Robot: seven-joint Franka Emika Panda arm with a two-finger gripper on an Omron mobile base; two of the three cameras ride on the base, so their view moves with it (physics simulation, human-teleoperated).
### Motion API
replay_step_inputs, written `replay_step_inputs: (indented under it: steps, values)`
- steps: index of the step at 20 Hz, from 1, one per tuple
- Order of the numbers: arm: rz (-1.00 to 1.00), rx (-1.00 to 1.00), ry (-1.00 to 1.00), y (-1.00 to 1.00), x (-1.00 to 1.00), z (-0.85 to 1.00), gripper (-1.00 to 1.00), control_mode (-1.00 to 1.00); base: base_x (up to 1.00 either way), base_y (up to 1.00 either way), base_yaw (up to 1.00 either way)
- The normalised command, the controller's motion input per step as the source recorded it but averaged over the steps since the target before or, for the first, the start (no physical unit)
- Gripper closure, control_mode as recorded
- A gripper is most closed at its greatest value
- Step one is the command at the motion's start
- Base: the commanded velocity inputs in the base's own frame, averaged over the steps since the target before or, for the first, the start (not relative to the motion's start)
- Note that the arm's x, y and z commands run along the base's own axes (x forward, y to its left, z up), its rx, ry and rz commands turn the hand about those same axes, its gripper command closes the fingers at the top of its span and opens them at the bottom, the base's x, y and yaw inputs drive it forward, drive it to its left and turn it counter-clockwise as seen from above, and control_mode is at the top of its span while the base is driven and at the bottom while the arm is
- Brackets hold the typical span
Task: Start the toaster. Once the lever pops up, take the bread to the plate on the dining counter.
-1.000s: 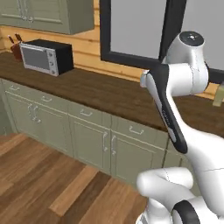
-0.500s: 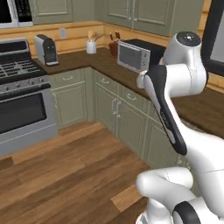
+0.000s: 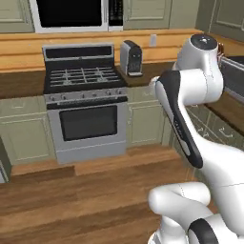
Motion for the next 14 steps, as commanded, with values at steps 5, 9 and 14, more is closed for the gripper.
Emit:
replay_step_inputs:
  steps: [5,9,14]
  values:
    - [0.0,0.0,0.0,0.0,0.0,0.0,1.0,1.0,0.88,0.3,0.7]
    - [0.0,0.0,0.0,0.0,0.0,0.0,1.0,1.0,0.73,0.27,0.77]
    - [0.0,0.0,0.0,0.0,0.0,0.0,1.0,1.0,0.75,0.27,0.77]
